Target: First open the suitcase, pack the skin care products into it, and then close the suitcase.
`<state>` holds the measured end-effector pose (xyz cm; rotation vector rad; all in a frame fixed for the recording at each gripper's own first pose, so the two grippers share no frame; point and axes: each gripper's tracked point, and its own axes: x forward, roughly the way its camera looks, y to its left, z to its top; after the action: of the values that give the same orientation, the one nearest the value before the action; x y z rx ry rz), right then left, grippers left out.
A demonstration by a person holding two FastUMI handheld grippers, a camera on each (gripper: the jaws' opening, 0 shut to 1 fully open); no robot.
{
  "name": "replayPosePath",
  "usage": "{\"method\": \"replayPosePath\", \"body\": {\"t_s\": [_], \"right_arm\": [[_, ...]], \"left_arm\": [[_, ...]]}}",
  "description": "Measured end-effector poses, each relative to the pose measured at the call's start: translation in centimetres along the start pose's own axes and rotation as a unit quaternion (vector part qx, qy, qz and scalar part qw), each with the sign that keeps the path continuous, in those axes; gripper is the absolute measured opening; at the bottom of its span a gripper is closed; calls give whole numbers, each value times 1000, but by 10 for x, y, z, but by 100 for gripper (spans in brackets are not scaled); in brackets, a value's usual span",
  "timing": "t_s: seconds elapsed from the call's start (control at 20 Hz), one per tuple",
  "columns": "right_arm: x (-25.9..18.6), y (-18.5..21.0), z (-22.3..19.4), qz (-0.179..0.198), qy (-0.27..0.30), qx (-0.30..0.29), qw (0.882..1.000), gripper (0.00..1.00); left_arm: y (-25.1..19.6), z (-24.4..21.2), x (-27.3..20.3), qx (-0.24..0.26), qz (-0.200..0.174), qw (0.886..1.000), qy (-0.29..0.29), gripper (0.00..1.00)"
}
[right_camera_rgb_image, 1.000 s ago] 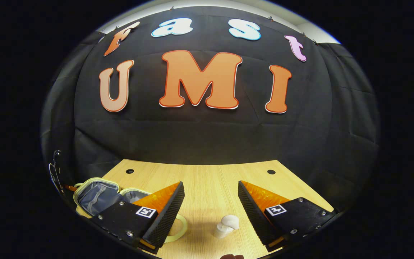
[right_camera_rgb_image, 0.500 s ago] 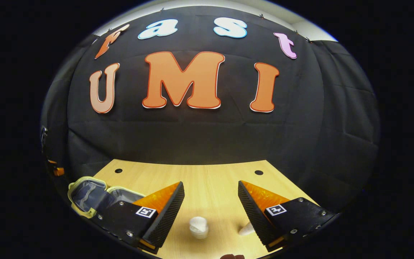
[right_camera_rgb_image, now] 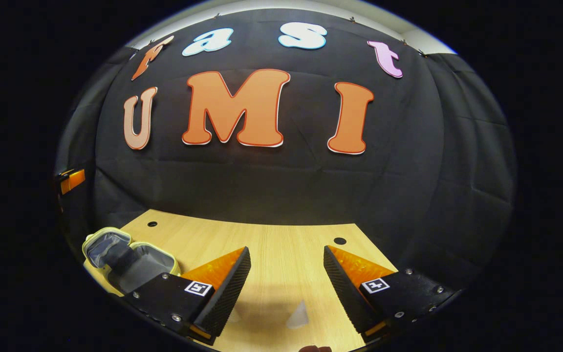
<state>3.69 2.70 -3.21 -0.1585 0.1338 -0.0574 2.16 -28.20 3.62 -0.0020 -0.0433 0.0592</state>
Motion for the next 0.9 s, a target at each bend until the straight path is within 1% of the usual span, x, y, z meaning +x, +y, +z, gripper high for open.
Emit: {"method": "replayPosePath", "body": {"t_s": [0.1,0.15,0.35,0.45,0.65,0.8,0.9], "right_arm": [[1,-15,-13,3,8,7,1000,95],[-1,-20,-18,6,9,12,1000,95],[-5,-40,-39,5,14,3,1000,95],[-6,-47,-47,7,20,0,1000,95],[-8,-62,-63,6,30,2,1000,95],[-6,-69,-74,5,34,-9,999,95],[-3,-74,-84,5,43,-20,999,95]], "left_arm": [[-56,-6,-5,0,-25,1000,-15,99],[-83,-12,-12,1,-43,999,-12,100],[-182,-63,-43,10,-94,995,19,99],[-222,-83,-55,3,-107,994,28,99],[-274,-124,-80,12,-139,989,45,100],[-295,-161,-96,31,-158,985,68,100],[-308,-179,-104,49,-163,982,79,99]]}}
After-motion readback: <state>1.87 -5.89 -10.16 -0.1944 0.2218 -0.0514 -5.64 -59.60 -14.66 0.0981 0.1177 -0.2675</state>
